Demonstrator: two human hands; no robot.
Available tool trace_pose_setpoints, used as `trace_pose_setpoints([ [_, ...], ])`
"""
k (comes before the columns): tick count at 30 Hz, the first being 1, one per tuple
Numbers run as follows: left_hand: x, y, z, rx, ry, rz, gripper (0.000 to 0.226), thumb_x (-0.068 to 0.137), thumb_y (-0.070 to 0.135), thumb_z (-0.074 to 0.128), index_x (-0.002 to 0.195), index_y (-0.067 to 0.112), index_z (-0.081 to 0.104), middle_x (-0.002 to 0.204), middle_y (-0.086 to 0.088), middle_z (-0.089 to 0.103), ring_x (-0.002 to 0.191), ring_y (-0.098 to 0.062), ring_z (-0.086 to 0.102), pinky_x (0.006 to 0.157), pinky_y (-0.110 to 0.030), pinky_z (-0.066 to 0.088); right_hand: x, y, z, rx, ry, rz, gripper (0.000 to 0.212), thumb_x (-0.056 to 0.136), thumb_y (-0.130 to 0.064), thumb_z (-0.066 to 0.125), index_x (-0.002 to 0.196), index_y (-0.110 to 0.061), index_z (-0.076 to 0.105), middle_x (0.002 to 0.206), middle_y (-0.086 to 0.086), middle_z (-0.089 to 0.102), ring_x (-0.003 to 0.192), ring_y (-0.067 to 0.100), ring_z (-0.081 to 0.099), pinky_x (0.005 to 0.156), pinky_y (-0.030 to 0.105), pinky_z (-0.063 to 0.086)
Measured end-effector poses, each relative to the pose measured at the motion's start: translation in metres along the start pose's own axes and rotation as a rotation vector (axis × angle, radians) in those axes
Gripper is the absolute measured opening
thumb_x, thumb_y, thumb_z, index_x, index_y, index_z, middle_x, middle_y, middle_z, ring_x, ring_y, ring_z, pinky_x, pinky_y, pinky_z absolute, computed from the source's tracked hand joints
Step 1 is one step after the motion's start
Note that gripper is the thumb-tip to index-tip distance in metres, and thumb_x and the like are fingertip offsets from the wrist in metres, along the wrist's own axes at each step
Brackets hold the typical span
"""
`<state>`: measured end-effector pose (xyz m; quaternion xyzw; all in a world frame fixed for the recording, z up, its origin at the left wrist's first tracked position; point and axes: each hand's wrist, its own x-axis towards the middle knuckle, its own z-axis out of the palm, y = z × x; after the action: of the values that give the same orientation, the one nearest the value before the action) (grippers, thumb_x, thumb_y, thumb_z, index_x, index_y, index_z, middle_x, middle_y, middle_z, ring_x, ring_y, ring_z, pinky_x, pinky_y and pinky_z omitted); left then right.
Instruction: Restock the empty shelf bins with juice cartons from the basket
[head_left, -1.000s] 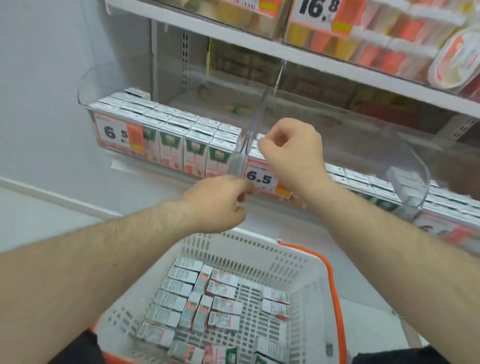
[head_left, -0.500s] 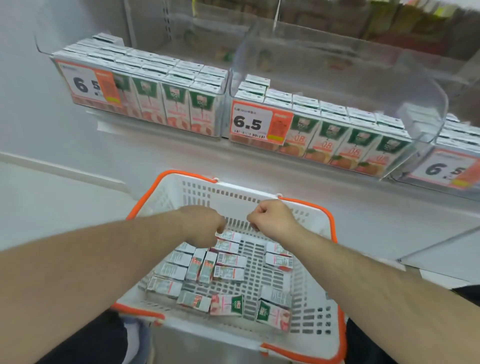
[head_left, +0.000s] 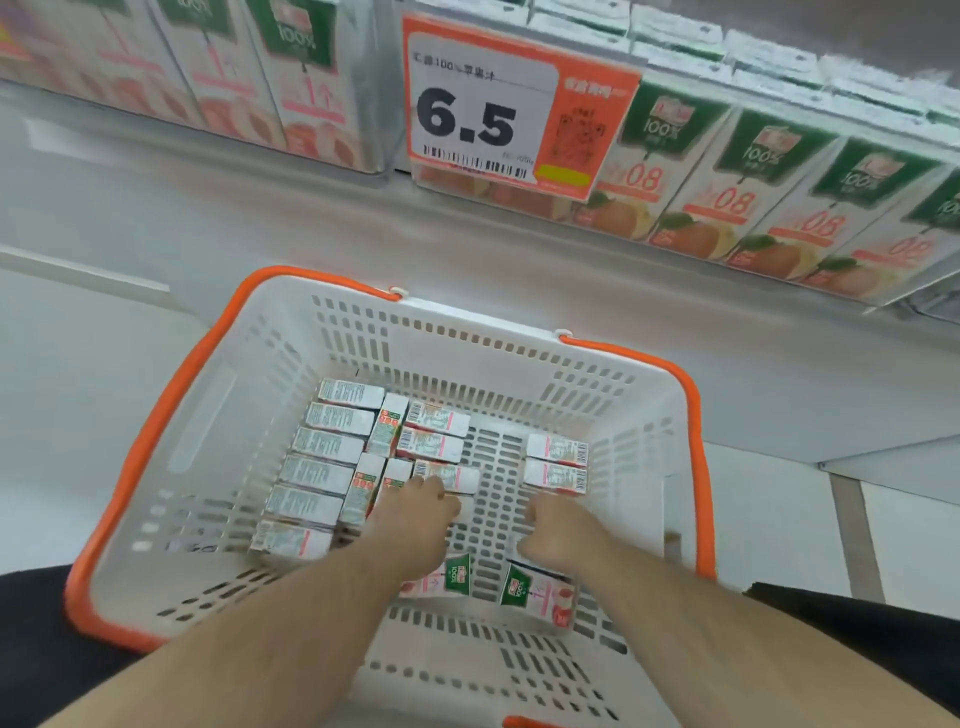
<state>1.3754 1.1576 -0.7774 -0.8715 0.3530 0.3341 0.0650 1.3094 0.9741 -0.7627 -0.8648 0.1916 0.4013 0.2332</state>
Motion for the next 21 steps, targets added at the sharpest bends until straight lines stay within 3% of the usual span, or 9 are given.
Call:
trace_pose_setpoints([
  [2, 0.009, -0.001, 0.008, 0.045, 0.044, 0.006, 0.058, 0.087, 0.011, 0.053, 0.141, 0.025, 0.038, 0.144, -0.010, 0.031, 0.131, -0.029, 0.033, 0.108, -0.046, 0.034, 0.005, 0.002, 0.008, -0.043, -0.020, -0.028, 0.043, 0.085, -0.028, 0.069, 0.124, -0.021, 0.053, 0.111, -0.002, 0.059, 0.091, 0.014, 0.052, 0.075, 0.025, 0.043],
  [6, 0.015, 0.000, 0.023, 0.172, 0.135, 0.082, 0.076, 0.085, 0.008, 0.057, 0.147, 0.028, 0.018, 0.152, -0.014, 0.020, 0.140, -0.036, 0.022, 0.113, -0.049, 0.025, 0.017, 0.007, 0.022, -0.190, -0.063, -0.031, 0.064, 0.075, -0.041, 0.079, 0.129, -0.028, 0.047, 0.123, -0.001, 0.057, 0.104, 0.019, 0.056, 0.082, 0.031, 0.044],
  [9, 0.013, 0.003, 0.034, 0.226, 0.173, 0.108, 0.076, 0.088, 0.011, 0.057, 0.148, 0.022, 0.012, 0.150, -0.014, 0.024, 0.138, -0.036, 0.026, 0.116, -0.050, 0.022, 0.028, 0.015, 0.027, -0.165, -0.077, -0.036, 0.055, 0.075, -0.040, 0.079, 0.123, -0.031, 0.054, 0.120, -0.004, 0.060, 0.099, 0.016, 0.055, 0.078, 0.027, 0.042],
  [13, 0.019, 0.008, 0.031, 0.222, 0.108, 0.186, 0.074, 0.086, 0.009, 0.063, 0.146, 0.019, 0.021, 0.149, -0.012, 0.030, 0.137, -0.032, 0.032, 0.114, -0.047, 0.030, 0.035, 0.016, 0.014, -0.058, -0.081, -0.044, 0.024, 0.085, -0.026, 0.066, 0.109, -0.026, 0.062, 0.112, -0.001, 0.065, 0.096, 0.017, 0.061, 0.075, 0.028, 0.049],
  [15, 0.024, 0.007, 0.023, 0.126, 0.065, 0.165, 0.077, 0.082, 0.002, 0.064, 0.145, 0.021, 0.025, 0.147, -0.010, 0.033, 0.134, -0.031, 0.036, 0.110, -0.045, 0.037, 0.035, 0.016, 0.002, 0.114, -0.092, 0.028, 0.035, 0.082, -0.020, 0.066, 0.116, -0.019, 0.061, 0.114, 0.003, 0.064, 0.099, 0.020, 0.061, 0.074, 0.029, 0.050],
  [17, 0.027, 0.003, 0.015, -0.081, 0.038, 0.120, 0.071, 0.083, -0.003, 0.060, 0.142, 0.025, 0.032, 0.141, -0.006, 0.039, 0.124, -0.026, 0.044, 0.097, -0.038, 0.046, 0.032, 0.016, -0.012, 0.433, -0.081, 0.127, 0.044, 0.075, -0.012, 0.068, 0.119, -0.010, 0.063, 0.115, 0.011, 0.067, 0.099, 0.026, 0.066, 0.081, 0.040, 0.056],
  [19, 0.027, -0.003, 0.008, -0.418, 0.022, 0.041, 0.066, 0.083, -0.001, 0.058, 0.137, 0.033, 0.039, 0.132, 0.000, 0.047, 0.107, -0.021, 0.052, 0.079, -0.030, 0.049, 0.025, 0.016, -0.025, 0.754, -0.099, 0.192, 0.028, 0.075, -0.002, 0.060, 0.103, -0.001, 0.064, 0.098, 0.017, 0.071, 0.085, 0.027, 0.070, 0.076, 0.043, 0.059],
  [21, 0.021, -0.008, -0.007, -0.749, 0.018, -0.059, 0.064, 0.083, 0.001, 0.061, 0.135, 0.035, 0.043, 0.120, -0.001, 0.052, 0.089, -0.018, 0.059, 0.062, -0.024, 0.049, 0.015, 0.016, -0.036, 0.959, -0.110, 0.207, 0.016, 0.079, 0.002, 0.052, 0.093, -0.004, 0.059, 0.084, 0.013, 0.068, 0.074, 0.024, 0.067, 0.066, 0.035, 0.056],
])
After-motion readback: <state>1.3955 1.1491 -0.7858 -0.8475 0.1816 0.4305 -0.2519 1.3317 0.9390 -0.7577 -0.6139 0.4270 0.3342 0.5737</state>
